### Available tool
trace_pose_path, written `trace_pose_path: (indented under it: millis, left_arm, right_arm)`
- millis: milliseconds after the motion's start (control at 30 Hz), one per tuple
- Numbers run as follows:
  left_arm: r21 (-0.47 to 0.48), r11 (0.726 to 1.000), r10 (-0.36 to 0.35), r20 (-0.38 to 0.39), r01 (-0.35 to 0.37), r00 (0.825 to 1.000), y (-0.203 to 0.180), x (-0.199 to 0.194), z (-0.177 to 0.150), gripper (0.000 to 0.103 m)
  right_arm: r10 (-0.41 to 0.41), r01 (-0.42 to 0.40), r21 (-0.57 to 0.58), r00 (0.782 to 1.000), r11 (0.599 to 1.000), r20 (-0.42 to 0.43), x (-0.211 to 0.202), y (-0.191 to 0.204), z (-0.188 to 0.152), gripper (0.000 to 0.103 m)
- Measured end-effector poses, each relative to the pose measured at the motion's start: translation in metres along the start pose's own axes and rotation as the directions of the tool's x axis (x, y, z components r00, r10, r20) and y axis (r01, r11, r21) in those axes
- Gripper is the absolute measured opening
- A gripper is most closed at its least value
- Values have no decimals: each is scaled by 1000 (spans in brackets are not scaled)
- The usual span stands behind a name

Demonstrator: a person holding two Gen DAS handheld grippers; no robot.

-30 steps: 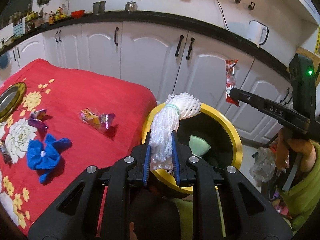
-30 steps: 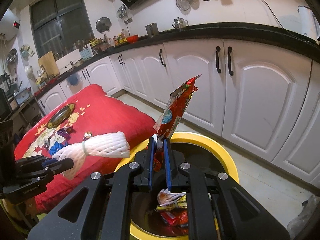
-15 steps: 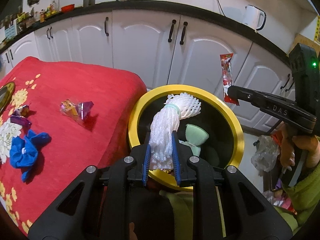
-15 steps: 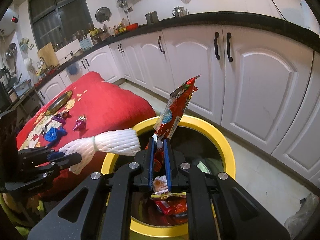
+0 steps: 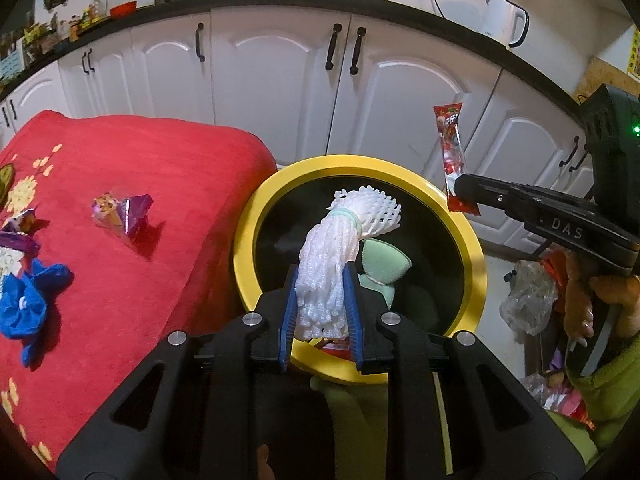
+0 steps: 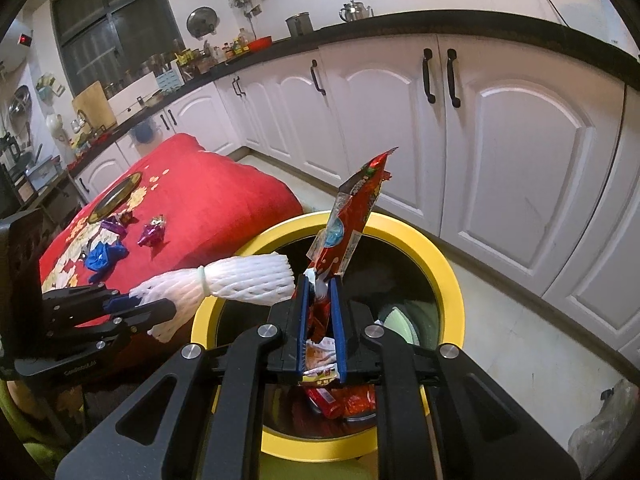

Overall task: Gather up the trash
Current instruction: 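Open the right tool and the left tool to drop both items into the bin, then move both open tools back over the table toward the remaining trash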

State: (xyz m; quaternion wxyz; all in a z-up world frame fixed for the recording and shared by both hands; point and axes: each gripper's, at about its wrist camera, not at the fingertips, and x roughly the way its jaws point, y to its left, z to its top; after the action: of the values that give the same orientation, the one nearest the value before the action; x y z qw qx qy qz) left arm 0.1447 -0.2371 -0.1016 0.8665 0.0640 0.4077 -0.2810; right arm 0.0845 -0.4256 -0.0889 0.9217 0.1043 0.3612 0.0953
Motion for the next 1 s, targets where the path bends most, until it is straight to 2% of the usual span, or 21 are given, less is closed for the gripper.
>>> trace_pose_path:
  millis: [167, 233, 300, 367, 433, 533, 633, 1000]
  left_arm:
    - [-9, 1000, 11, 8, -10, 1000, 3, -2, -2, 35]
    - [-25, 1000, 14, 16, -14, 1000, 6, -4, -2, 45]
    - [-42, 999, 19, 23, -18, 1000, 8, -6, -1, 51]
    - [-61, 998, 30, 44, -27, 999, 12, -12, -1, 61]
    - [-79, 996, 34, 66, -28, 997, 15, -18, 1, 75]
    - [-93, 995, 51, 102, -41, 993, 18, -28, 2, 88]
    - [-103, 993, 74, 135, -60, 988, 21, -38, 3, 92]
    - [-135, 982, 161, 243, -131, 956, 32, -74, 4, 92]
  right_arm:
    - [-8, 8, 17, 1000, 1000, 15, -3, -3, 1, 25]
    - [-12, 11, 22, 1000, 1000, 23, -4, -5, 2, 35]
    - [-16, 16, 25, 999, 1000, 32, -7, -5, 3, 37]
    - [-20, 19, 26, 999, 999, 38, -8, -4, 4, 39]
    - [-24, 23, 29, 998, 999, 50, -11, -3, 5, 46]
    - [-26, 25, 30, 998, 999, 65, -15, -1, 7, 49]
    - [-29, 27, 23, 996, 999, 86, -20, 4, 10, 54]
    - [-6, 10, -23, 987, 1000, 159, -33, 33, 18, 64]
